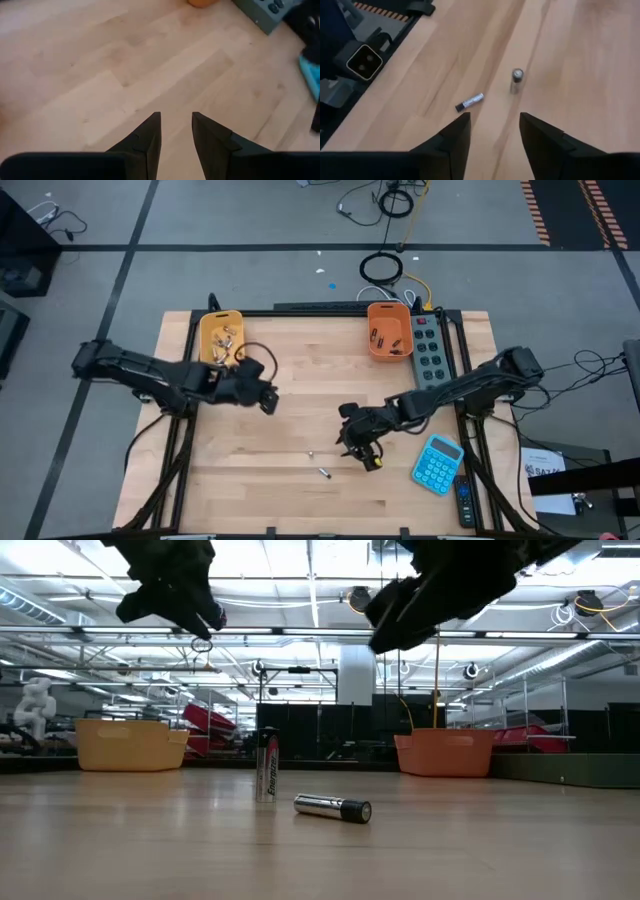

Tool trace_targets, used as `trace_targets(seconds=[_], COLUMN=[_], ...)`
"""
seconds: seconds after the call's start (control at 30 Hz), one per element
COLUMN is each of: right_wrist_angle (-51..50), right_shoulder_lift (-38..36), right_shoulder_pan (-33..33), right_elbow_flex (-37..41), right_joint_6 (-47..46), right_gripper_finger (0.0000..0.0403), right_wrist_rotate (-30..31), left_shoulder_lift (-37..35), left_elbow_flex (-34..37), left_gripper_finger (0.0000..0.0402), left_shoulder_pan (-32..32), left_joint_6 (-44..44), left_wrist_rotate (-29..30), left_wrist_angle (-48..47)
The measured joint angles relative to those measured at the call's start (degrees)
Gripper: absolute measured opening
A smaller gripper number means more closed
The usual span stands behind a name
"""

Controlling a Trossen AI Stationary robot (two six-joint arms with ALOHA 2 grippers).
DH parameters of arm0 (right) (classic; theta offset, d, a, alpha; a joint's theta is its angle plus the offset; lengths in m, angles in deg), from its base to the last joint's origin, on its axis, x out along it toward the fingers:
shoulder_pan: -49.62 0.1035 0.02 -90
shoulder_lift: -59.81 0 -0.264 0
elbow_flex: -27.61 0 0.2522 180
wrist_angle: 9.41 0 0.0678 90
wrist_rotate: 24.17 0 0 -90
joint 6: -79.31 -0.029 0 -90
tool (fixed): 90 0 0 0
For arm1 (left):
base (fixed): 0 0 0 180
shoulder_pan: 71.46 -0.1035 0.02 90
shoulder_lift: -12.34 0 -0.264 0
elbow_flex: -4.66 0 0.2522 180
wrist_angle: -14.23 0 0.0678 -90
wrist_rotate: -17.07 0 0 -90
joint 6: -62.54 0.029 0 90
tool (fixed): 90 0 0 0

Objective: Sort batteries
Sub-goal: Put the silver battery into the yellow bin

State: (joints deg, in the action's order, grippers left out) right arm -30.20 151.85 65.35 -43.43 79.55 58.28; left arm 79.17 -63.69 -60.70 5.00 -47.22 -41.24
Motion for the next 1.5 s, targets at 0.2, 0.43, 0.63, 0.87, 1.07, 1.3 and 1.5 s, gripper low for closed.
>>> trace_targets(seconds=[0.2,0.43,0.63,0.87,1.07,1.3,1.5], right_wrist_angle=[5.12,4.61,-1.59,-10.81,-15.4,-18.0,-18.5], right_shoulder_lift=[6.44,8.72,1.97,-5.63,-7.89,-7.88,-7.88], right_shoulder_pan=[-0.02,-0.49,-0.9,-0.94,-0.91,-0.65,-0.63], right_elbow_flex=[-0.68,-2.21,-2.36,-2.36,-2.33,-2.29,-2.29], right_joint_6=[0.31,-4.42,-5.63,-8.25,-11.13,-11.81,-11.4], right_gripper_finger=[0.0203,0.0209,0.0185,0.0165,0.016,0.016,0.016], right_wrist_rotate=[0.01,0.9,4.68,8.26,9.38,9.37,9.36], left_shoulder_lift=[3.76,12.4,21.28,28.76,33.54,37.3,39.75], left_elbow_flex=[0.0,0.04,0.02,-2.06,-5.63,-8.08,-7.98], left_gripper_finger=[0.0118,0.0119,0.0168,0.024,0.0244,0.0244,0.0244], left_shoulder_pan=[5.51,11.71,14.6,15.26,15.41,15.41,15.41], left_joint_6=[-5.16,0.7,4.32,11.0,17.08,20.91,19.93], left_wrist_rotate=[-2.32,-13.18,-16.68,-15.19,-6.55,-6.53,-7.24], left_wrist_angle=[5.2,19.09,29.97,32.01,30.82,30.51,30.48])
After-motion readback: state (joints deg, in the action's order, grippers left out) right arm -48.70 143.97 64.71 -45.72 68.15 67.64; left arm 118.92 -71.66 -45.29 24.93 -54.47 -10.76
